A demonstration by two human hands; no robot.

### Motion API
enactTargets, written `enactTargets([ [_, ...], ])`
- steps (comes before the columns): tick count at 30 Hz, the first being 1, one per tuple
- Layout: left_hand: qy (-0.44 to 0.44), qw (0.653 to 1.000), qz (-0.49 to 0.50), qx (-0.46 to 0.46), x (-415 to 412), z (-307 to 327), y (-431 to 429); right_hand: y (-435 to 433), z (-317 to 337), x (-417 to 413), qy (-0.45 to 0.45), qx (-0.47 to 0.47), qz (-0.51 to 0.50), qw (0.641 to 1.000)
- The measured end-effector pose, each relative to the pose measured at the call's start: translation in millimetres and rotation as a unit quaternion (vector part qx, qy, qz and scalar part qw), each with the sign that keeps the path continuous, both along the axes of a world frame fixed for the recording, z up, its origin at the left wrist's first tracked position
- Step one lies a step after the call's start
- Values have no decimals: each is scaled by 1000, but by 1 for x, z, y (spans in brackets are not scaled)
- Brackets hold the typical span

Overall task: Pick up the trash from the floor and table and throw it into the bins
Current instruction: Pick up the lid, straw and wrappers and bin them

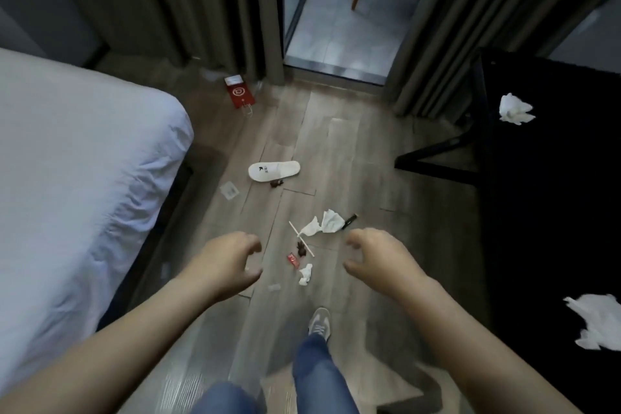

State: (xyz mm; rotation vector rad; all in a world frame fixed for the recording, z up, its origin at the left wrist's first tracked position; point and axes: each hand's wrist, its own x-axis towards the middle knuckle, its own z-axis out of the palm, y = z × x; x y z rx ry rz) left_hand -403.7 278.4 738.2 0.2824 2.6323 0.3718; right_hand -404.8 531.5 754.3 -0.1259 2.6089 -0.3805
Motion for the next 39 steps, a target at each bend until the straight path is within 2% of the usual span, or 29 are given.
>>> enactTargets([
  [4,-48,998,45,-15,-42,-68,4,2,-61,-60,-29,3,20,999],
  [11,-102,992,69,-24,-78,-207,-24,-30,-186,-114,-40,-17,36,998],
  [19,-101,986,132,-19,-95,-396,-86,-103,-382,-137,-58,-39,69,995],
  [26,-87,979,179,-47,-86,-578,-167,-190,-563,-168,-41,-37,205,977],
  [30,-63,977,192,-69,-83,-668,-213,-240,-653,-180,-22,-3,324,946],
  [34,-21,967,245,-73,-85,-720,-260,-283,-709,-178,8,20,431,902],
  [39,17,940,334,-63,-72,-736,-300,-298,-717,-169,22,-12,429,903],
])
